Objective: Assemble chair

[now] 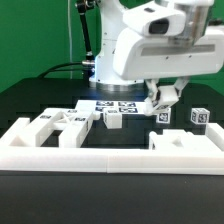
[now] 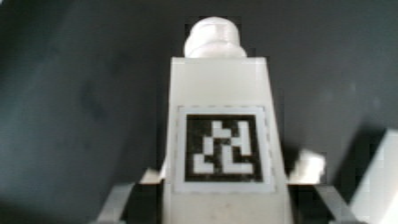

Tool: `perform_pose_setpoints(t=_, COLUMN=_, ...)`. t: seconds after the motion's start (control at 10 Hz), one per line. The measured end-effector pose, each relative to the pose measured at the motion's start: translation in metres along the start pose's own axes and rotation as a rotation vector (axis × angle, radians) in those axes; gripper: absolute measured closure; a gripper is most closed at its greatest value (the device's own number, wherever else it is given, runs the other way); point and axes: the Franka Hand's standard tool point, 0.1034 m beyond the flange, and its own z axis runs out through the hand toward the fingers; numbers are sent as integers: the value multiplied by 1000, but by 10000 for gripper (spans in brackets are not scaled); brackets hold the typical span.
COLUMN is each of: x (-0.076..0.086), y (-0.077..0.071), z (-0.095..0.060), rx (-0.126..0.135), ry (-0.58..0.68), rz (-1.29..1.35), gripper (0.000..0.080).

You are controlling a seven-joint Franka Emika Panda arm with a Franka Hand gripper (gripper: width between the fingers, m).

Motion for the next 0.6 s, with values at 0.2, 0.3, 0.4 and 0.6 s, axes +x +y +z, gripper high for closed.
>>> perform_pose_setpoints(t=0.2, x=10, y=4, z=-17, rx=-26, ry=124, rz=8, gripper=509)
perform_pose_setpoints(t=0.3, x=13, y=6, z=-20, rx=-35, ry=154, rz=10, gripper=509)
perform_pose_setpoints(t=0.4, x=19, y=10, z=-21, rx=-53, ry=243, rz=4, gripper=509)
perform_pose_setpoints(t=0.6, x=17, y=15, z=-17, rx=-80, ry=337, rz=-1, gripper=509)
